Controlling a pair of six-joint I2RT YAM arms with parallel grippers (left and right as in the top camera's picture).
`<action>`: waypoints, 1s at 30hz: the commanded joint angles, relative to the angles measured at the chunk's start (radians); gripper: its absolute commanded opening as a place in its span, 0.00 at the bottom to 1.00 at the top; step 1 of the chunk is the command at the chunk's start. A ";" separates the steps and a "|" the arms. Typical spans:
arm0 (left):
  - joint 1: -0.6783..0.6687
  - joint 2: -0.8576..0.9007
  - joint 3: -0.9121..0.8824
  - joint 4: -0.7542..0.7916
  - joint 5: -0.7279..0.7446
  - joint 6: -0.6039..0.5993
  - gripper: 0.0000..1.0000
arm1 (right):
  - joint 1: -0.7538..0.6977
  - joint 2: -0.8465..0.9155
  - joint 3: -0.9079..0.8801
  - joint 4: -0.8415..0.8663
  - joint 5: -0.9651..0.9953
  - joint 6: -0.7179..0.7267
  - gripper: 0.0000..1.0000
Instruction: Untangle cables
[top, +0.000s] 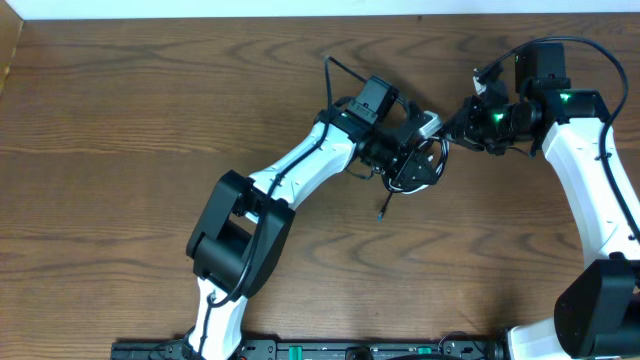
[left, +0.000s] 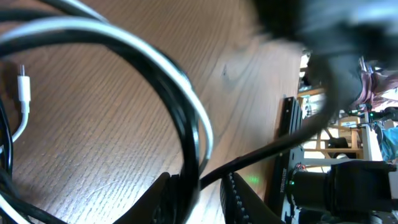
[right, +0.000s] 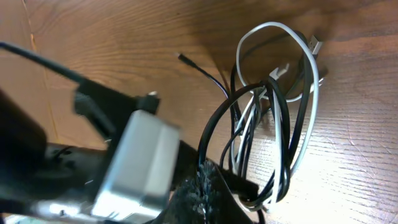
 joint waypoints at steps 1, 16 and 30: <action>-0.002 0.021 -0.014 0.016 0.023 -0.005 0.27 | -0.003 -0.019 0.013 -0.001 -0.007 -0.019 0.01; -0.030 0.021 -0.015 0.089 0.002 -0.005 0.07 | -0.003 -0.019 0.013 -0.001 -0.007 -0.019 0.01; 0.002 0.021 -0.015 -0.008 -0.484 -0.190 0.08 | -0.036 -0.019 0.012 -0.050 0.259 0.001 0.19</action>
